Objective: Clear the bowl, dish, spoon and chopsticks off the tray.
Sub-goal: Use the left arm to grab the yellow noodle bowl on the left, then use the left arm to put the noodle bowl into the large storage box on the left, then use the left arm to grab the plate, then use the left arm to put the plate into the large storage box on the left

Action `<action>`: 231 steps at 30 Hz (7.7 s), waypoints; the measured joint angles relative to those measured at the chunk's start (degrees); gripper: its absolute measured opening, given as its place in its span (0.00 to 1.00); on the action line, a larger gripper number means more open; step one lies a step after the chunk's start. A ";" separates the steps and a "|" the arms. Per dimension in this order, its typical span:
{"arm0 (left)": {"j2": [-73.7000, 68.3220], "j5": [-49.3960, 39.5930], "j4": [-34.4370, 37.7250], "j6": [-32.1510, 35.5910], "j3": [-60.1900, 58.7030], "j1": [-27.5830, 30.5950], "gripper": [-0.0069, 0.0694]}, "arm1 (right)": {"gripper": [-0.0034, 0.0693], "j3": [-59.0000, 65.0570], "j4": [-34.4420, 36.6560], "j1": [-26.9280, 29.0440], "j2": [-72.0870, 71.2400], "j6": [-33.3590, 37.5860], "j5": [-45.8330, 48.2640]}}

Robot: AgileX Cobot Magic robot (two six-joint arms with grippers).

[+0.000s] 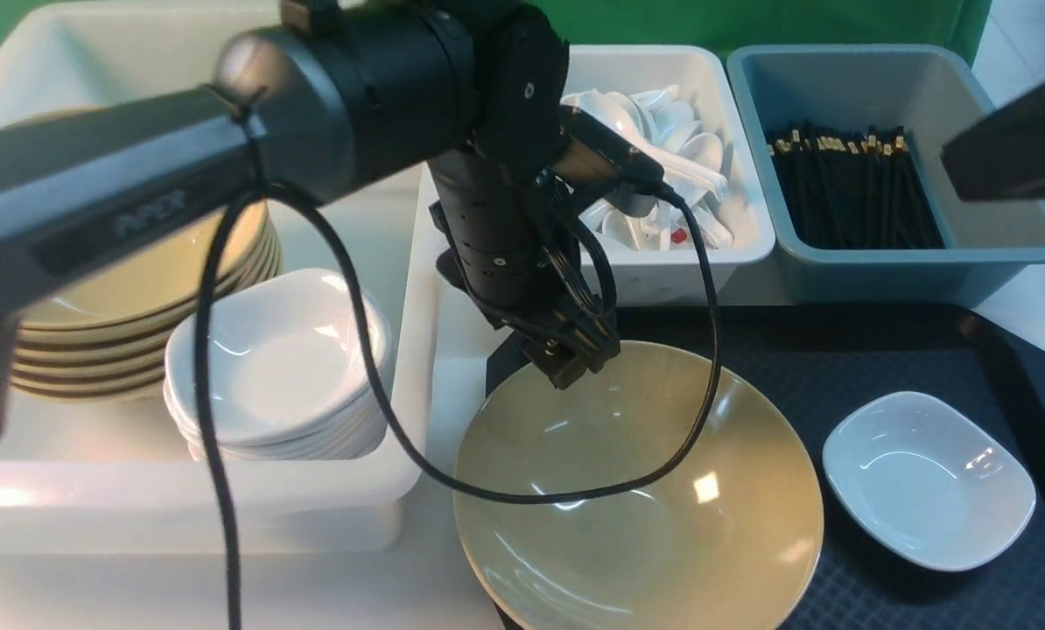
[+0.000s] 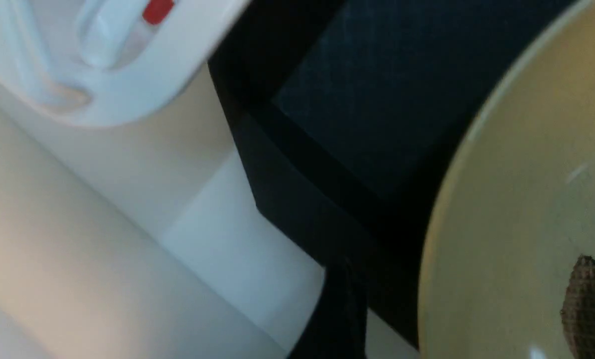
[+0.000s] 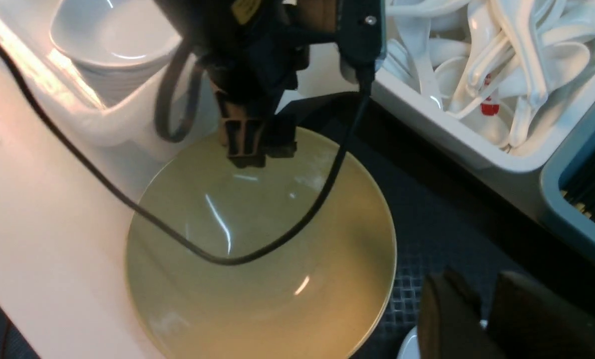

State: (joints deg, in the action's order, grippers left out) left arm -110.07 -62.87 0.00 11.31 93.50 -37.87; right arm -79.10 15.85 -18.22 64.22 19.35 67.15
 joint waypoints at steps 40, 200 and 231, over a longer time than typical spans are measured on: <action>31.75 -0.03 34.85 5.19 -13.76 71.33 0.10 | 0.13 -12.01 -0.67 -26.25 13.50 9.18 -6.34; 40.89 1.98 -2.06 -7.81 -22.22 27.36 0.71 | 0.21 0.15 -6.94 -31.38 13.03 -1.49 -1.95; 28.56 10.21 -11.86 -9.58 -22.22 23.51 0.08 | 0.24 0.15 -8.32 -31.38 13.03 -1.49 -0.23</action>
State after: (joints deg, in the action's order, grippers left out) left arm -81.50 -52.66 -11.86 1.73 71.28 -14.36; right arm -78.95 7.53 -49.60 77.25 17.86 66.92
